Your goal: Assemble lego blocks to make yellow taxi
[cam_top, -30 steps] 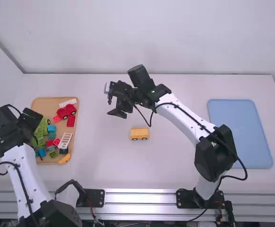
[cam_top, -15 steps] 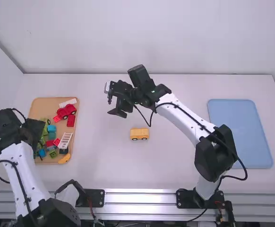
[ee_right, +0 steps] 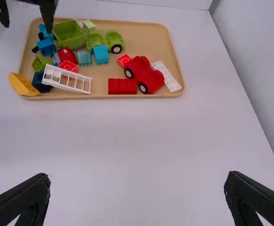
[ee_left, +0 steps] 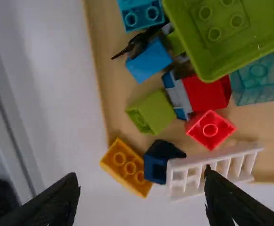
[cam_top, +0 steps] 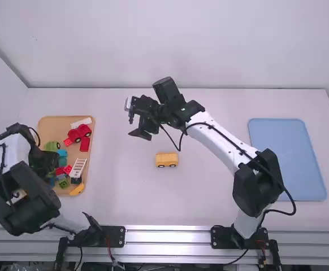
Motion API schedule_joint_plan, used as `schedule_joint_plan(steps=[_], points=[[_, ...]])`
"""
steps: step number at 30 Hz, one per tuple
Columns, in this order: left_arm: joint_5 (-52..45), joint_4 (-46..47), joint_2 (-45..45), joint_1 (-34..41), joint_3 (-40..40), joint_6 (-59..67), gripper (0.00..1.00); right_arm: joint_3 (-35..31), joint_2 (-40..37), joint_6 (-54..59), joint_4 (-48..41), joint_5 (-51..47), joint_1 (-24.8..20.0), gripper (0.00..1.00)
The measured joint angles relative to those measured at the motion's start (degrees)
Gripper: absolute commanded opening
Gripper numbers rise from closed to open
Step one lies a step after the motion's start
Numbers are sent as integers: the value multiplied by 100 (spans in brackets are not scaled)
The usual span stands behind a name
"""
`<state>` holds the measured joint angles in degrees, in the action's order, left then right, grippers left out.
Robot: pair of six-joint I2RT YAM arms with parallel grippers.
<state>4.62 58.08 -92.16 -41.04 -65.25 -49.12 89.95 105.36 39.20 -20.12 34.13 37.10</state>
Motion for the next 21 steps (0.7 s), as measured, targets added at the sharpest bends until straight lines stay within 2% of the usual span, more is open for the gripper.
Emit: schedule_joint_plan(steps=[6, 8, 13, 17, 21], points=[[-249, -728, 479, 0, 883, -7, 73, 0, 0, 37, -17, -2, 2, 99], [-315, -883, 1327, 0, 1451, -105, 76, -2, 0, 81, -81, 0, 2, 99], [-334, -1043, 2815, 0, 2076, -195, 73, 0, 0, 142, -133, 0, 2, 99], [-514, -1333, 3259, 0, 2632, -214, 72, 0, 0, 146, -125, -2, 2, 99], [-704, -1676, 3237, 0, 3169, -236, 70, 0, 17, 136, -129, -7, 2, 99]])
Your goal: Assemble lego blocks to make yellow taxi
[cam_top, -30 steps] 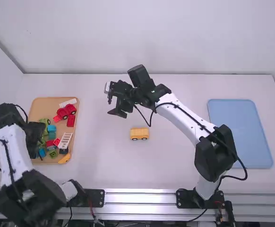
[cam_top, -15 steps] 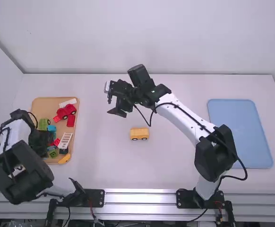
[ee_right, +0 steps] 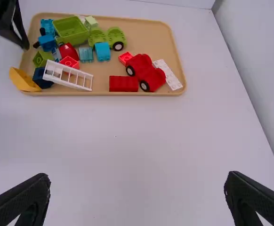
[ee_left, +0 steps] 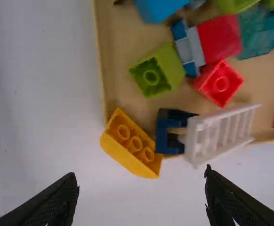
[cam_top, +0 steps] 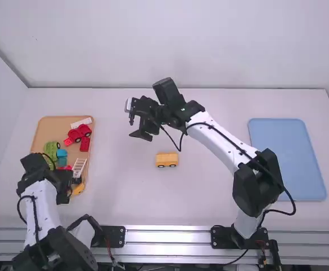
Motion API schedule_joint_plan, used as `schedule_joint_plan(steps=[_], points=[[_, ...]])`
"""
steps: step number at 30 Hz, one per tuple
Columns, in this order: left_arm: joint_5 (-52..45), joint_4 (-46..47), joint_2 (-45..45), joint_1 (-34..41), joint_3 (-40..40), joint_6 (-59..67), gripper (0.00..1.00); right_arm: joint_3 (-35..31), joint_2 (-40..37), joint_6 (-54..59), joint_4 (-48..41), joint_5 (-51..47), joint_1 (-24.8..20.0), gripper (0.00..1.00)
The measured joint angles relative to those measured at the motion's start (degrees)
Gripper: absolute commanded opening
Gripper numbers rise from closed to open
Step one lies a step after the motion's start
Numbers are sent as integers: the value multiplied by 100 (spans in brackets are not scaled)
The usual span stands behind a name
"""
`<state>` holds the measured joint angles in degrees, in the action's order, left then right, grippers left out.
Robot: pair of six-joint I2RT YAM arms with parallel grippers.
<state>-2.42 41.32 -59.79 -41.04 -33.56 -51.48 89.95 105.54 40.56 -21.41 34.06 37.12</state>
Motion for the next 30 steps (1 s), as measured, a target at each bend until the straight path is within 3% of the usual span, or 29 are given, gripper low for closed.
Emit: schedule_joint_plan(steps=[11, 23, 30], points=[[-81, -105, -643, 0, 199, -144, 70, 0, 48, 7, -39, -125, 0, 99], [-151, -1064, -2048, 0, 199, -142, 64, 0, 48, 4, -66, -149, -2, 99], [-354, -671, -2212, 0, -111, -144, 64, 0, 48, -4, -68, -146, -2, 99]])
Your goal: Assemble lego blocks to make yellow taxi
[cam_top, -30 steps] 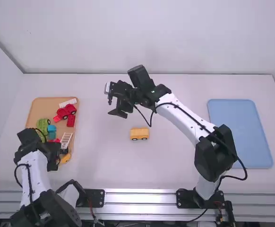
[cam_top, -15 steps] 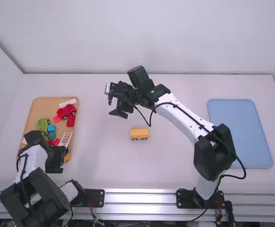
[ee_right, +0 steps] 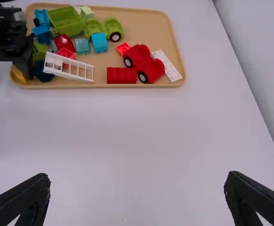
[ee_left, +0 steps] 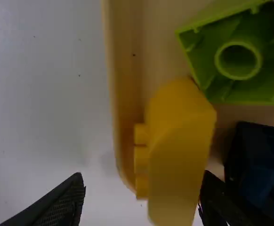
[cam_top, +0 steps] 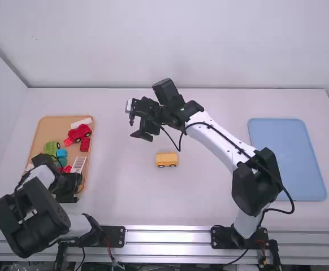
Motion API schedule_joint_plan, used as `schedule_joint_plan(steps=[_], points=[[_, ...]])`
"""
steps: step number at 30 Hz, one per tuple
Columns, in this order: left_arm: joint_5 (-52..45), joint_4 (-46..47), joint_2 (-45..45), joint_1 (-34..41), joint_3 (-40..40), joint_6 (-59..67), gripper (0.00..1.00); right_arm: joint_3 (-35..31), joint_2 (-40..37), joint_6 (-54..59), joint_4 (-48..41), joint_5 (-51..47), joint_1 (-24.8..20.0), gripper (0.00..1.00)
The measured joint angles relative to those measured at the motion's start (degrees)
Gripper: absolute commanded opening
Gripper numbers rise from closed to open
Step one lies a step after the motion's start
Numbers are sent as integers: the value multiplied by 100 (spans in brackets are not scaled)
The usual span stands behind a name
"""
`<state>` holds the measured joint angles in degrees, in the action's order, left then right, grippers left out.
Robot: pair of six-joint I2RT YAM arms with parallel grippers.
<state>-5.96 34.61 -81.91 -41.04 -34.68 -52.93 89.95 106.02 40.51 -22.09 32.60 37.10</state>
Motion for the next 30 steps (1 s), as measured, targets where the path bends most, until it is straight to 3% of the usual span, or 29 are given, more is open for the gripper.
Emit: schedule_joint_plan(steps=[9, 14, 19, 21, 30], points=[[31, 28, 0, 2, -306, 0, 65, 0, 0, 13, -7, 0, -57, 99], [109, -22, 0, 168, -306, -7, 55, 0, 0, 15, -7, 0, -146, 99], [328, -83, 0, 568, -306, -66, 52, -2, 2, 17, -28, -2, -166, 99], [450, -92, 0, 793, -306, -127, 45, 0, 17, 0, -28, 0, -166, 99], [863, 68, 0, 977, -306, -649, 49, 0, 107, 15, -42, 2, -232, 99]])
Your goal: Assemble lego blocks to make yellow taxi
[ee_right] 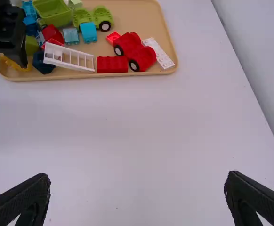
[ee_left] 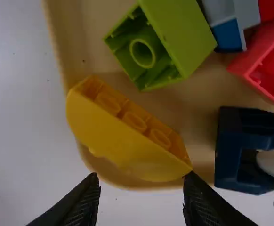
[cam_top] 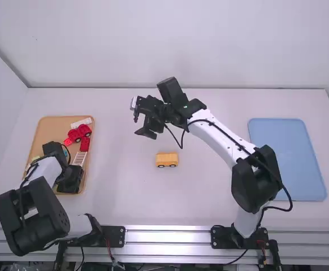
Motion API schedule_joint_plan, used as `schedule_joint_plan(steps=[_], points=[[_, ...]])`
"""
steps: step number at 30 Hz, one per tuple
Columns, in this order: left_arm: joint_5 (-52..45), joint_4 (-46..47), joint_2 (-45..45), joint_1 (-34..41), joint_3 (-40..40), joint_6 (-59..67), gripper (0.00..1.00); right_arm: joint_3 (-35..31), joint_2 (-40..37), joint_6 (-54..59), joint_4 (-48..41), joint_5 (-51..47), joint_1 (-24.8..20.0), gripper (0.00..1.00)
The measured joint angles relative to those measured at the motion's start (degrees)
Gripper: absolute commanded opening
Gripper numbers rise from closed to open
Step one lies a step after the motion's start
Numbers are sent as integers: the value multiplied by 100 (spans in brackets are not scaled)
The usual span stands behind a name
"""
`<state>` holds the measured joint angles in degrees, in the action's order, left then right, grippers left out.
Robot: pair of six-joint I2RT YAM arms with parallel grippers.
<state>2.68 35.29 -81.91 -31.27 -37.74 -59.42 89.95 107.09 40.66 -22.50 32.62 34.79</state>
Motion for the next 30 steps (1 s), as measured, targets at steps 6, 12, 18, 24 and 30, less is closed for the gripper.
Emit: schedule_joint_plan(steps=[6, 12, 18, 24, 30], points=[[129, -50, 0, -2, 0, -658, 53, 0, 0, -7, -22, -4, -50, 99], [205, -96, 0, 0, 0, -1248, 63, 0, 0, 4, -57, -2, -72, 99], [166, -219, 0, -2, 0, -1523, 73, 0, 0, -13, -57, -2, -72, 99], [214, -107, 0, -13, 0, -2317, 97, 0, 0, -7, -61, -2, -72, 99], [271, -42, 0, -26, 0, -3049, 69, 0, 0, -13, -66, -2, -72, 99]])
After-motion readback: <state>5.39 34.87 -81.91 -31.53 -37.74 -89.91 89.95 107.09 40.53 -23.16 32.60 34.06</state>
